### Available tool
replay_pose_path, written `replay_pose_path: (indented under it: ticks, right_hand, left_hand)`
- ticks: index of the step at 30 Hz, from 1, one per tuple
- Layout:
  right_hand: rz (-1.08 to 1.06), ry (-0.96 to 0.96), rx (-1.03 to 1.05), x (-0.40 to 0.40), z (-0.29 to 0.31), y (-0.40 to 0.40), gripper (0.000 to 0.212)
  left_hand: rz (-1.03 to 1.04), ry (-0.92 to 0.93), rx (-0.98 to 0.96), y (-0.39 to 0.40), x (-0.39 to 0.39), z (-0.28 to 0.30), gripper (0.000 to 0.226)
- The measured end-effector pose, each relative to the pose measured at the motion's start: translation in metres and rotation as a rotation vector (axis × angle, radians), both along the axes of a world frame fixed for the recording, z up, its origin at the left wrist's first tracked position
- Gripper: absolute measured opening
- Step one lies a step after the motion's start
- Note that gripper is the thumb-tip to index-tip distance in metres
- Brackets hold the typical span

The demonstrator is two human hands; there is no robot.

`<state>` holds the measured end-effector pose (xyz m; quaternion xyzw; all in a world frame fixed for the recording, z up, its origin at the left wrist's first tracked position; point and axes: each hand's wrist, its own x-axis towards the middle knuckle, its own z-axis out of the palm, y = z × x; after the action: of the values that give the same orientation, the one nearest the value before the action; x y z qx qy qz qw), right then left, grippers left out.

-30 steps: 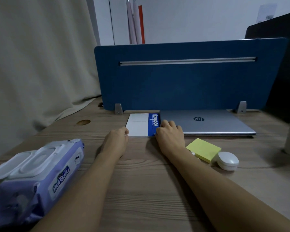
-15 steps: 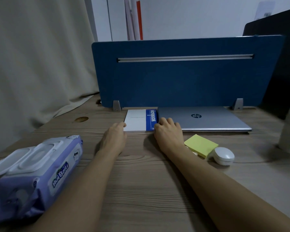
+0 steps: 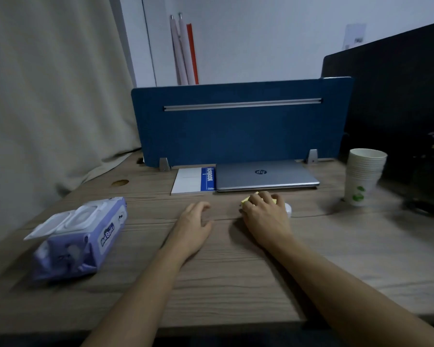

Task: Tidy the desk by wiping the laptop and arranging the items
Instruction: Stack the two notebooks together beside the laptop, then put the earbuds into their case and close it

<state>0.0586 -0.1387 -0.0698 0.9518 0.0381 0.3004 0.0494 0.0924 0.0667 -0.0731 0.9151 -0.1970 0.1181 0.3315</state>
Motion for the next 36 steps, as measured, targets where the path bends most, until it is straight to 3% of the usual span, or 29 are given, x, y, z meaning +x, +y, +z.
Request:
replay_pose_path:
  ticks: [3, 7, 16, 21, 24, 28, 31, 33, 36]
  right_hand:
    - [-0.041, -0.02, -0.024, -0.022, -0.001, -0.037, 0.023]
    - [-0.054, -0.024, 0.096, -0.037, -0.001, -0.076, 0.028]
    - [0.231, 0.187, 0.275, -0.013, -0.002, -0.124, 0.06]
    - [0.291, 0.23, 0.342, 0.007, 0.003, -0.122, 0.055]
    - [0.387, 0.195, 0.584, 0.01, 0.004, -0.119, 0.048]
    - [0.456, 0.203, 1.101, 0.01, 0.011, -0.111, 0.021]
    - [0.509, 0.313, 1.441, 0.009, 0.013, -0.101, 0.027]
    - [0.511, 0.377, 1.549, 0.008, 0.012, -0.096, 0.032]
    - [0.512, 0.39, 1.642, 0.008, 0.011, -0.09, 0.021]
  left_hand:
    - [-0.041, 0.014, -0.084, -0.012, -0.015, 0.001, 0.039]
    - [-0.089, 0.026, -0.089, -0.028, -0.023, 0.001, 0.038]
    - [-0.103, -0.004, -0.052, -0.064, 0.006, 0.008, 0.038]
    - [-0.171, -0.035, -0.035, -0.09, 0.032, 0.008, 0.038]
    - [-0.214, -0.046, -0.037, -0.1, 0.042, 0.006, 0.04]
    - [-0.299, -0.063, -0.091, -0.105, 0.039, 0.006, 0.045]
    - [-0.338, -0.047, -0.088, -0.109, 0.031, 0.011, 0.048]
    - [-0.323, -0.07, -0.088, -0.112, 0.027, 0.012, 0.047]
    - [-0.294, -0.117, -0.11, -0.113, 0.023, 0.013, 0.047]
